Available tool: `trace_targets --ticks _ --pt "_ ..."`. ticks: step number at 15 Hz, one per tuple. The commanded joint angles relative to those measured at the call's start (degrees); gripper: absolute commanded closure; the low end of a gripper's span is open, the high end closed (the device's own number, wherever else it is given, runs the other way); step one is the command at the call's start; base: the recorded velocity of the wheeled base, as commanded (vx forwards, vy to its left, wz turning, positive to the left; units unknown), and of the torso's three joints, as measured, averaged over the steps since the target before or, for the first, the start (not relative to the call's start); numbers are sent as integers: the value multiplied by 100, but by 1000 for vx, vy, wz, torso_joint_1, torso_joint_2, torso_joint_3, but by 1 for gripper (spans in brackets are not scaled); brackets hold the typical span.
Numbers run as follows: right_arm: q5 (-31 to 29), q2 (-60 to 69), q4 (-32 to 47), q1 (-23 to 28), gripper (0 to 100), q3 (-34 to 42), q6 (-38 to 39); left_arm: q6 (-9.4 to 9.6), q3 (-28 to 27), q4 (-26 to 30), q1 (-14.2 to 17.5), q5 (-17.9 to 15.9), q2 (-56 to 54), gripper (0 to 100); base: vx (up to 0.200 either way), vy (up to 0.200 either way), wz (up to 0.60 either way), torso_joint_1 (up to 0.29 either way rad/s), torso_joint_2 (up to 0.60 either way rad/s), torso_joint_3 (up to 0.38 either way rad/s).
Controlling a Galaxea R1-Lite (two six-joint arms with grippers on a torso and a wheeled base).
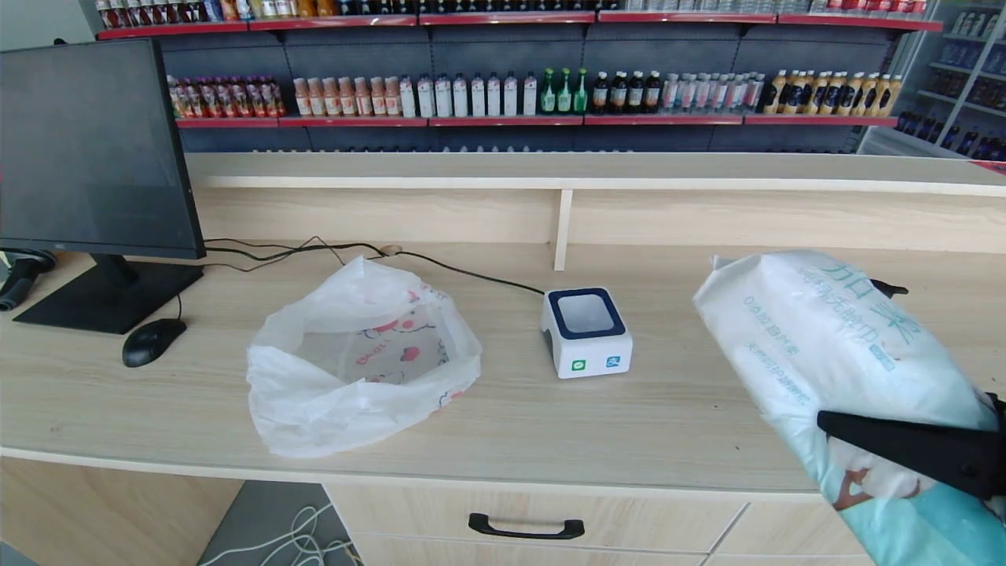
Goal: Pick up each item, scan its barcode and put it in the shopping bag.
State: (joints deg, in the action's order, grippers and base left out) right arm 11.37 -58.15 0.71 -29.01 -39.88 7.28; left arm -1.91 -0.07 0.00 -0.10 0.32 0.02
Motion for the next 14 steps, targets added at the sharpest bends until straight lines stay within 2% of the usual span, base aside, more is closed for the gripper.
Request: trace_targets --ticks 1,2,5,7,9,11,12,14 --pt "357 -311 -211 1 100 182 204 -2 -1 0 1 3 -2 0 0 0 0 0 0 0" --pt "761 -522 -537 1 100 208 670 -2 7 0 1 3 -2 0 0 0 0 0 0 0" --pt "1359 -654 -1020 -175 100 235 2533 -2 7 0 1 3 -2 0 0 0 0 0 0 0" --pt "1526 -707 -1380 -280 100 375 3350 -2 -1 0 1 3 -2 0 0 0 0 0 0 0" --pt "1543 -882 -2215 -641 100 446 4467 -2 -1 0 10 3 -2 0 0 0 0 0 0 0" --pt "1534 -1190 -2839 -755 100 533 4959 -2 7 0 1 3 -2 0 0 0 0 0 0 0" --pt "1543 -1331 -3129 -913 100 709 5442 -2 -1 0 1 3 -2 0 0 0 0 0 0 0" --pt "1956 -1313 -3288 -992 100 700 6497 -2 -1 0 1 3 -2 0 0 0 0 0 0 0"
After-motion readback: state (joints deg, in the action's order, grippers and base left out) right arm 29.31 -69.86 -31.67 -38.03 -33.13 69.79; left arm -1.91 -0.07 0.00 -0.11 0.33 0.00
